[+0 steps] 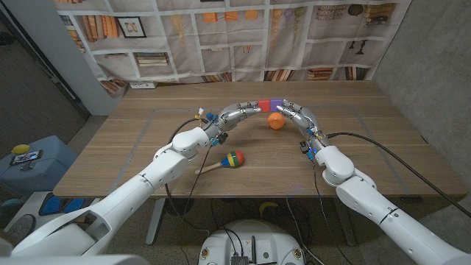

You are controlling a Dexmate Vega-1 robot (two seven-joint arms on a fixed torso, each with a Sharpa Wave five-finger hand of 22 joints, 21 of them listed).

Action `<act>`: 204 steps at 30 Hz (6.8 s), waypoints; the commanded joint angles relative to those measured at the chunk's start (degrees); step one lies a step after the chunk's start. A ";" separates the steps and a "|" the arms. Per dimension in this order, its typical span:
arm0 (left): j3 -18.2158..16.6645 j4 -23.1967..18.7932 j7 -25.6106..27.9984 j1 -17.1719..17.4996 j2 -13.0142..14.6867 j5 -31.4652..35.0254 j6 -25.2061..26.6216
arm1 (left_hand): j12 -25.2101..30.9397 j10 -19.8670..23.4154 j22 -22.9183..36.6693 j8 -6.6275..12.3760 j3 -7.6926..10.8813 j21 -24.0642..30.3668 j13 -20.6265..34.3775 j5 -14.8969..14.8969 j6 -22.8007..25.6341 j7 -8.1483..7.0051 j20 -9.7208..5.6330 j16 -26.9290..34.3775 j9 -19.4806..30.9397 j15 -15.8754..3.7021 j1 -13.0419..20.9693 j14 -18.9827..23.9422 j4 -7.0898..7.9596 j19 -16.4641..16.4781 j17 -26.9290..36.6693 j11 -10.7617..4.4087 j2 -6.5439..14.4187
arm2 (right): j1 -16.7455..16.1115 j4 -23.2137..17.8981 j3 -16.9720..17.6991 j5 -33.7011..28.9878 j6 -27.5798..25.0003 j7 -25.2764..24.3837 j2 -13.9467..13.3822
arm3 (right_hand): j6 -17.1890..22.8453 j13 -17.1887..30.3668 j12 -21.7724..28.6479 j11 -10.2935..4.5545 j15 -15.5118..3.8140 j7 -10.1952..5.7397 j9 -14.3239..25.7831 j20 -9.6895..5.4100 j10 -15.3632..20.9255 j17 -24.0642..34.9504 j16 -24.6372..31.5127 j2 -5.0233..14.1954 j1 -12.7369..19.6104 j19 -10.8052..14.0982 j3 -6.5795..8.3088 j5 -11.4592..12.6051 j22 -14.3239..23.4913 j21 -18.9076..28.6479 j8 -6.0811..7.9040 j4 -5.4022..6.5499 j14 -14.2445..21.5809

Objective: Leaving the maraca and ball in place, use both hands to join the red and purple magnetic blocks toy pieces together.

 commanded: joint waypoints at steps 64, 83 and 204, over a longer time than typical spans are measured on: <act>-12.21 -9.39 9.14 10.32 10.21 -5.81 2.27 | 0.14 -5.33 0.00 0.37 -1.48 -0.14 -0.17 -0.55 -10.09 -0.45 -0.29 0.05 -0.33 0.35 -11.04 -4.00 3.38 -4.87 0.17 0.27 4.25 | -4.17 -8.69 5.47 -9.80 -10.24 -2.26 -12.90 | 2.35 0.05 -0.09 -0.33 -0.48 -1.82 -0.24 -0.35 0.03 0.32 -0.66 2.92 2.51 0.09 -0.44 0.26 0.32 0.18 0.21 -0.28 -0.45; -15.00 -7.92 12.83 12.64 8.73 -6.61 -1.21 | 0.66 -4.99 -0.09 0.54 -1.93 0.37 -0.34 -0.22 -12.97 -2.94 -2.27 0.64 -0.42 -3.04 -15.20 -2.59 4.27 -4.48 -0.05 -2.60 7.17 | -2.06 -14.04 5.01 -17.01 -19.81 0.26 -20.07 | 2.79 0.03 -0.07 -0.27 -0.62 -1.75 -0.29 -0.54 0.06 0.33 -0.75 3.05 2.71 -0.06 -0.53 0.20 0.30 0.12 0.34 -0.33 -0.53; -17.63 0.41 18.26 9.97 6.69 -6.84 0.04 | 0.61 -4.15 -0.15 0.89 0.21 0.26 -0.44 0.39 -15.45 -6.52 -4.59 0.33 -0.49 -4.75 -22.25 -1.23 3.70 -6.44 -0.14 -5.40 13.11 | 17.71 -20.18 -16.04 -64.26 -46.44 34.25 -19.40 | -9.11 0.17 -0.92 0.60 0.31 -3.11 1.17 0.48 -2.94 0.40 -1.50 0.44 1.81 -0.09 -2.78 -0.17 0.30 -0.12 -2.83 -0.02 -0.79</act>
